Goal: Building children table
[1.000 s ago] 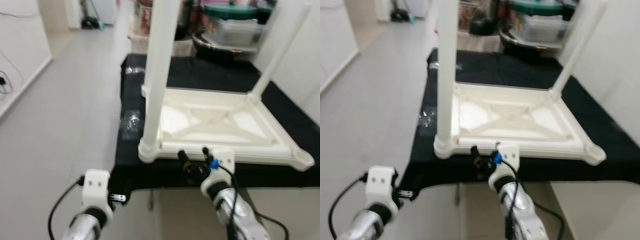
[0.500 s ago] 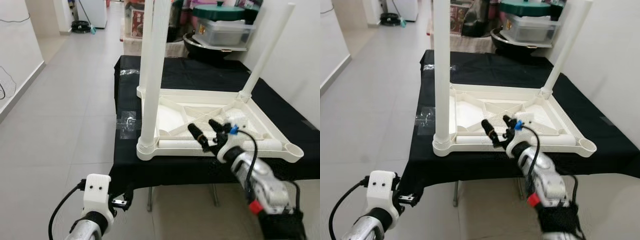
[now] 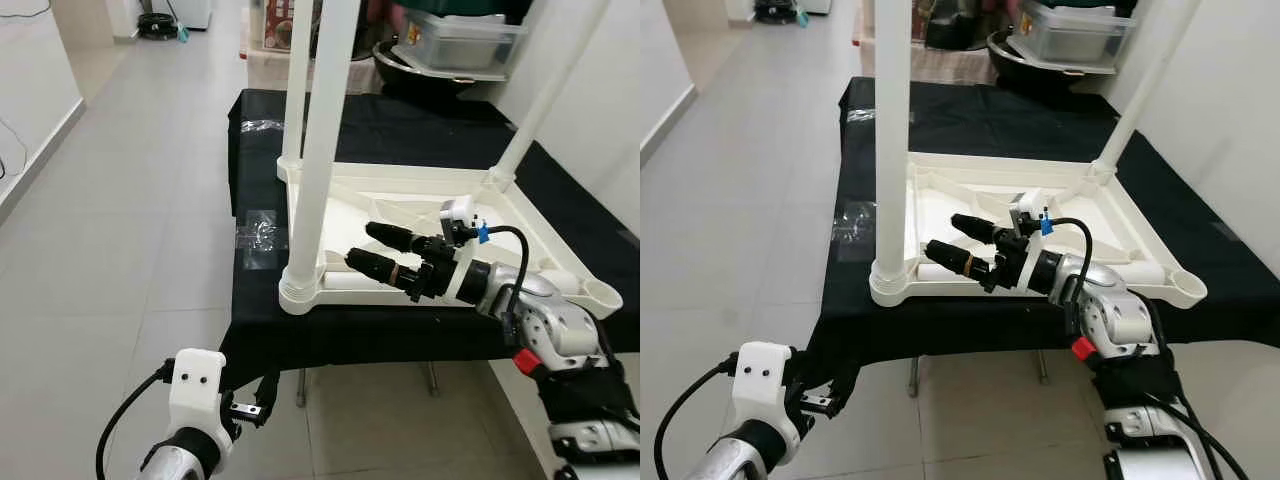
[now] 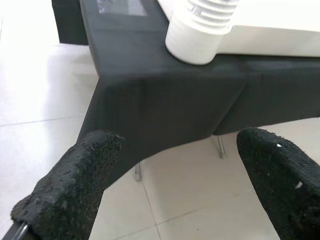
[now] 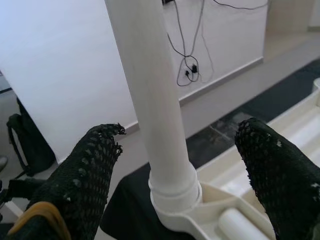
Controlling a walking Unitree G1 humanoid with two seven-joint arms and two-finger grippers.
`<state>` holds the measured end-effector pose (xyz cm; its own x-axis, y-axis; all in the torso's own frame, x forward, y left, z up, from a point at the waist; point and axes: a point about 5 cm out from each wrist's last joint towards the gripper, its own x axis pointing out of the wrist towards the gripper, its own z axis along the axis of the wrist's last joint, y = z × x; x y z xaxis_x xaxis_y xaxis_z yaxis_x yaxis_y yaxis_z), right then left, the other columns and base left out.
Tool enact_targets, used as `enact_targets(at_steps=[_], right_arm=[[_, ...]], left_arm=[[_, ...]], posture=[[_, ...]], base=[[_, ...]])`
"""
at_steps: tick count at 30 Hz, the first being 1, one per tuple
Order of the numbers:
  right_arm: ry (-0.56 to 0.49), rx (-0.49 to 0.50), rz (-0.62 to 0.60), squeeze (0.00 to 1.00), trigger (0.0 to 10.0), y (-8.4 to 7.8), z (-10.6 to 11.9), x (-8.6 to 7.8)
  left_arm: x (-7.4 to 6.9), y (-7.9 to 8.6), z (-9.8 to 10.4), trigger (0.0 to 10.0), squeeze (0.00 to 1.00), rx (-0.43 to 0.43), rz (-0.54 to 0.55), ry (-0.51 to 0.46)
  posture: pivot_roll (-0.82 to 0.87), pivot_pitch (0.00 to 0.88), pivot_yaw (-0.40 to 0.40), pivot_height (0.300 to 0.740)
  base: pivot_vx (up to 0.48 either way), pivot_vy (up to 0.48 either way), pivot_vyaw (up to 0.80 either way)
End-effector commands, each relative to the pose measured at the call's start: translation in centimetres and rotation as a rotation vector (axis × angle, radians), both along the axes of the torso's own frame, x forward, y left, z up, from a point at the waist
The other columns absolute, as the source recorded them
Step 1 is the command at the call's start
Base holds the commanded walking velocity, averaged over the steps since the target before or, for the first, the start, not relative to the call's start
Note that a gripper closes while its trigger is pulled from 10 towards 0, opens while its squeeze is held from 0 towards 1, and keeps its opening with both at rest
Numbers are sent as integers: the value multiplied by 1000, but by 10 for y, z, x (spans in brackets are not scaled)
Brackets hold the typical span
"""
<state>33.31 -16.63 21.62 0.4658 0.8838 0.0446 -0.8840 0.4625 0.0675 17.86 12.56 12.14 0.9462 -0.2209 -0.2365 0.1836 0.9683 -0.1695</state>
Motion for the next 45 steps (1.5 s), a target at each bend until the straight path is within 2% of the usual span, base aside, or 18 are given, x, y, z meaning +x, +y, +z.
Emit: enact_targets(at_steps=[1,3,6,11,16,20,35,39,45], right_arm=[[-8,11,40,0,10000,4,1,3],[7,12,61,0,10000,13,3,10],[10,-17,96,0,10000,22,-1,13],[6,-20,136,0,10000,26,0,14],[-17,-11,120,0,10000,29,4,18],[-51,5,85,0,10000,38,8,26],[-76,28,120,0,10000,63,10,29],[-87,49,145,0,10000,78,10,29],[-95,61,141,0,10000,86,12,30]], left_arm=[[-4,-2,0,10000,0,-2,-15,12],[-5,-2,1,10000,0,-1,-14,18],[-6,-2,2,10000,0,0,-18,19],[-6,-2,2,10000,0,2,-23,23],[-7,-2,2,10000,0,1,-24,27],[-7,-3,1,10000,0,-2,-25,32],[-8,-4,2,10000,0,-6,-22,35],[-8,-4,3,10000,0,-9,-21,36],[-9,-4,3,10000,0,-9,-20,38]], posture=[[164,159,-137,740],[164,160,-135,740],[163,166,-137,740],[163,167,-139,740],[164,160,-138,740],[165,156,-140,740],[161,165,-145,740],[164,171,-149,740],[161,173,-150,740]], base=[[0,0,0],[0,0,0],[0,0,0],[0,0,0],[0,0,0],[0,0,0],[0,0,0],[0,0,0],[0,0,0]])
